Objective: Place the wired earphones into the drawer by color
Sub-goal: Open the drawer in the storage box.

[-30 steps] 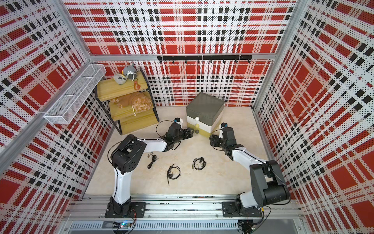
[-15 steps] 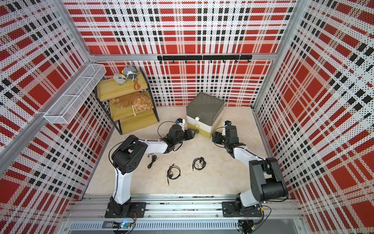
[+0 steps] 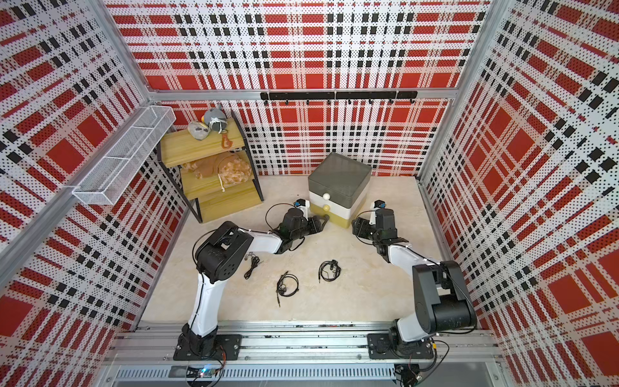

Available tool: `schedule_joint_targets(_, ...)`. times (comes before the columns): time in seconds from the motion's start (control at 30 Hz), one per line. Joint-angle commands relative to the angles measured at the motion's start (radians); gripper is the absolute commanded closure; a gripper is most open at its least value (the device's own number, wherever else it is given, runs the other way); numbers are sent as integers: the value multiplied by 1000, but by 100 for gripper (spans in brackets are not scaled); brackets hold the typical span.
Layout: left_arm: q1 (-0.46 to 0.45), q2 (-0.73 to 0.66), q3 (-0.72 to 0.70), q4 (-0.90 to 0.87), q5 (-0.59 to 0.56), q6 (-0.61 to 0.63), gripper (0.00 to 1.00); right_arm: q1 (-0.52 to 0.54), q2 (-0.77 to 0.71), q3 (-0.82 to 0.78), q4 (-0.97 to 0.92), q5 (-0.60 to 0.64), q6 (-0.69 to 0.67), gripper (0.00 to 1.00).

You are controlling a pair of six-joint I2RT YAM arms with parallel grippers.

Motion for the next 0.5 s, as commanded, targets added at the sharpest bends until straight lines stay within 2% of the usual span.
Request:
schedule_joint_targets(0.0,7,35,41,36,26,-2,44,-9,-3,-12,22,-11,7,27)
schedule_joint_targets(0.47,9,129,148,40,69,-25,52,-20,-9,-10,16,-20,8,27)
